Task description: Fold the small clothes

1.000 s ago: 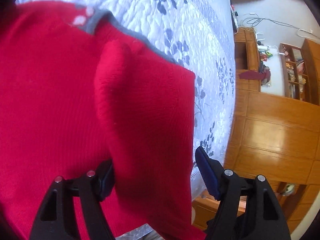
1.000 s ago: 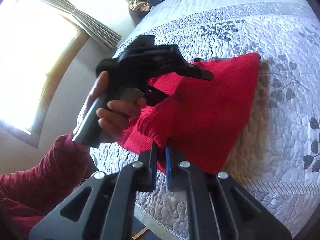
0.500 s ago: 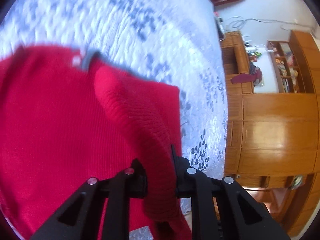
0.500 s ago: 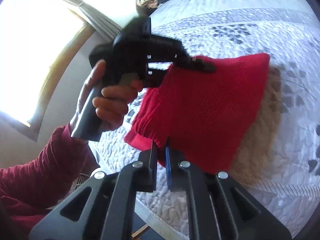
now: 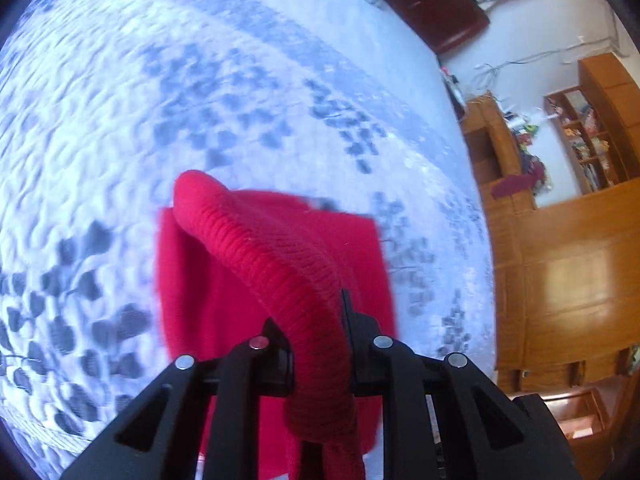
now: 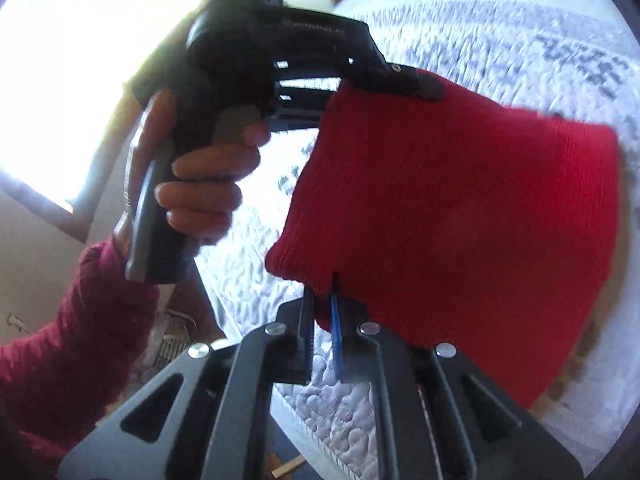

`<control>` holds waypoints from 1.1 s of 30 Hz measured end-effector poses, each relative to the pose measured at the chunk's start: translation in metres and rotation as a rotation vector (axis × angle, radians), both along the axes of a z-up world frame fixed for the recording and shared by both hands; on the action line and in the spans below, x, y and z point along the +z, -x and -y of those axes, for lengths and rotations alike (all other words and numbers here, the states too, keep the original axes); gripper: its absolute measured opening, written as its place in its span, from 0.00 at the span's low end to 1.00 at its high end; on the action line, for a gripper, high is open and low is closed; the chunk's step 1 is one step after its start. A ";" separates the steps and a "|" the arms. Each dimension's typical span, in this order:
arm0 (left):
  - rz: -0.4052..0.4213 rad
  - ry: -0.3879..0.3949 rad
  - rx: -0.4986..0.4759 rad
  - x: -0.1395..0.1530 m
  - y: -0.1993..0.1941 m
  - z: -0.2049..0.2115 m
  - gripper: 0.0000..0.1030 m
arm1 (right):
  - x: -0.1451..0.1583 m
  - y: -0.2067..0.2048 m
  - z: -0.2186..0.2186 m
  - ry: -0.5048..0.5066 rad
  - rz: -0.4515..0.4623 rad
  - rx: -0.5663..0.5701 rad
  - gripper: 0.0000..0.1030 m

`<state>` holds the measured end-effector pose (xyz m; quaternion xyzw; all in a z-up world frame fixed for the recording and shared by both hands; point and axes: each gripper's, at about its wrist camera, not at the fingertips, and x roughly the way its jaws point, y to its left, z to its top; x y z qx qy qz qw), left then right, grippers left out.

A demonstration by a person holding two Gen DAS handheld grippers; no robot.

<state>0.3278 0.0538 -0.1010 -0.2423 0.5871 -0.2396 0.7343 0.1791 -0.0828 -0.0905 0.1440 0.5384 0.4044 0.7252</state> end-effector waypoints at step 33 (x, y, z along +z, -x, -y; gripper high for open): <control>-0.034 -0.270 -0.072 -0.034 0.148 -0.014 0.26 | -0.064 0.045 0.136 0.030 -0.332 -0.316 0.48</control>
